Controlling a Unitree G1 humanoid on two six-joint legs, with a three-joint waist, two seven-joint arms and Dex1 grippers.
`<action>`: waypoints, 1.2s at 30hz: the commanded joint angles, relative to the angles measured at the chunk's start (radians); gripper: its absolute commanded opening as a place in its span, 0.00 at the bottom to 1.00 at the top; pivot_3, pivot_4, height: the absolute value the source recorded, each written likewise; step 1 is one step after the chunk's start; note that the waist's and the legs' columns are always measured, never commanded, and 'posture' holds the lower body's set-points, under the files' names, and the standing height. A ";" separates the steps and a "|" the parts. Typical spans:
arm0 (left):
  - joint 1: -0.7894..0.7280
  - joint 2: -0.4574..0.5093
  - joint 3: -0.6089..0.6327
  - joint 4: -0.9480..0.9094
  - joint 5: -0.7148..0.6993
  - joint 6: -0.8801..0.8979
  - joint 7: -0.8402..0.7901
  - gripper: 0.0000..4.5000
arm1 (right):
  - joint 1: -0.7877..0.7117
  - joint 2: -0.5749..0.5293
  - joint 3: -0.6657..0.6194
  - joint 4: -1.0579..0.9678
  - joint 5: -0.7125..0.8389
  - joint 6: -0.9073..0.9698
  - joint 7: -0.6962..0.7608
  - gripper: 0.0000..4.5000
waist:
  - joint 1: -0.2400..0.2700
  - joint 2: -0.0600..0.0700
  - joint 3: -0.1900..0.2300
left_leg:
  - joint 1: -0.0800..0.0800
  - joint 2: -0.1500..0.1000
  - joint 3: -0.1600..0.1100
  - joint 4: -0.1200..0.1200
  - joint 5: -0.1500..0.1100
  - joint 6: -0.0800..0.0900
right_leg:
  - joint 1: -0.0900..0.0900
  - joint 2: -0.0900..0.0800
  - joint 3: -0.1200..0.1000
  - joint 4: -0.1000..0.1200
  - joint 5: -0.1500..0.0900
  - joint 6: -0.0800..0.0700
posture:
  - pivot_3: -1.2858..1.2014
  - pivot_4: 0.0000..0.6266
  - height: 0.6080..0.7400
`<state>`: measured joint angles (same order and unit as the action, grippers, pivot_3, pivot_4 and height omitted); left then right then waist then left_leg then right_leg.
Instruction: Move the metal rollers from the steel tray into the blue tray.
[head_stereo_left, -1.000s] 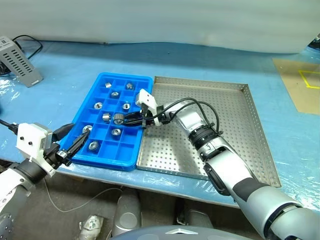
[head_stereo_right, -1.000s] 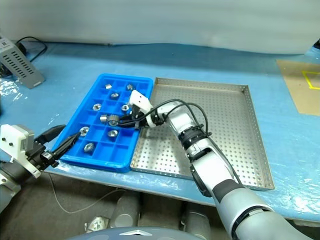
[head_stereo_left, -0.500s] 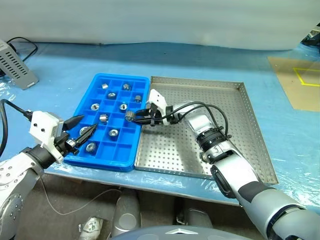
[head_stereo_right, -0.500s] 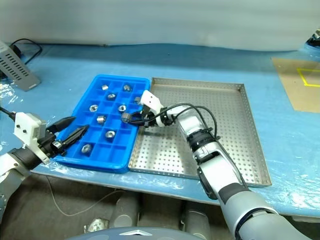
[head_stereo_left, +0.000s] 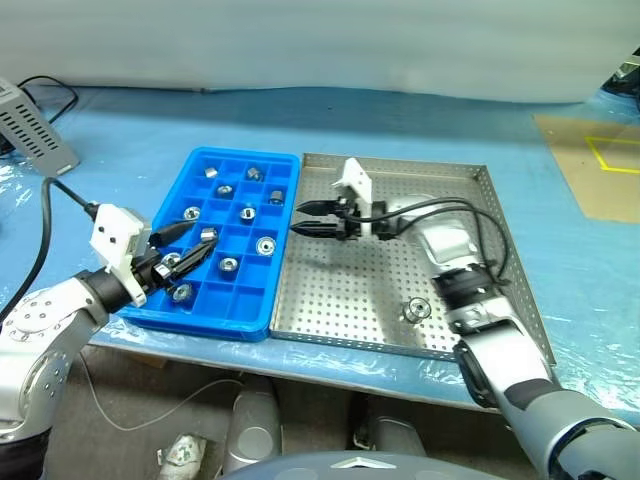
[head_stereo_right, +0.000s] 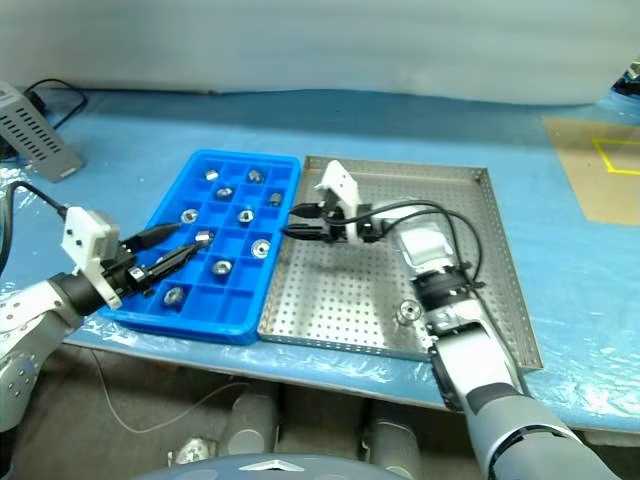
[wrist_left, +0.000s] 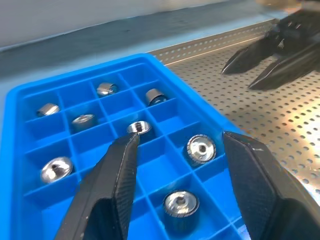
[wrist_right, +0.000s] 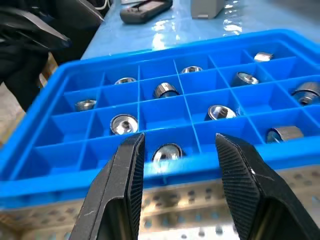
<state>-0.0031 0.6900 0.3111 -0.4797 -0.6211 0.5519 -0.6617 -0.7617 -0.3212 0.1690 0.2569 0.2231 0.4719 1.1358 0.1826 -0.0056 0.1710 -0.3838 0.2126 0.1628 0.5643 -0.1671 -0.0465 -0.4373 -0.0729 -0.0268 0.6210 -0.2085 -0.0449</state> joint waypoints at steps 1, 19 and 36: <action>-0.124 -0.011 -0.116 0.087 0.036 -0.048 -0.076 0.62 | 0.081 -0.100 -0.061 -0.183 0.054 0.105 -0.016 0.51 | -0.011 0.000 0.000 | 0.001 0.000 0.000 0.000 0.000 -0.001 | 0.000 0.000 0.000 0.000 0.000 0.000 | 0.53 0.24 1.00; -0.534 -0.264 -0.451 0.589 0.197 -0.236 -0.384 0.62 | 0.568 -0.249 -0.275 -0.801 0.191 0.423 -0.362 0.51 | -0.203 0.001 -0.001 | 0.005 -0.004 0.003 0.003 0.000 0.002 | 0.003 0.000 0.006 0.000 0.001 0.002 | 0.35 0.24 1.00; -0.359 -0.217 -0.433 0.414 0.173 -0.140 -0.388 0.62 | 0.612 -0.364 -0.164 -0.834 0.260 0.494 -0.380 0.51 | -0.199 0.001 -0.001 | 0.009 -0.003 0.003 0.002 -0.004 0.007 | 0.012 0.000 0.005 -0.009 0.002 0.003 | 0.38 0.24 1.00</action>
<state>-0.3680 0.4690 -0.1430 -0.0271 -0.4326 0.4131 -1.0572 -0.1265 -0.6752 -0.0018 -0.5728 0.4720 0.9729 0.7527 -0.0162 -0.0047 0.1698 -0.3743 0.2094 0.1662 0.5666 -0.1709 -0.0395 -0.4242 -0.0732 -0.0221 0.6116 -0.2069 -0.0416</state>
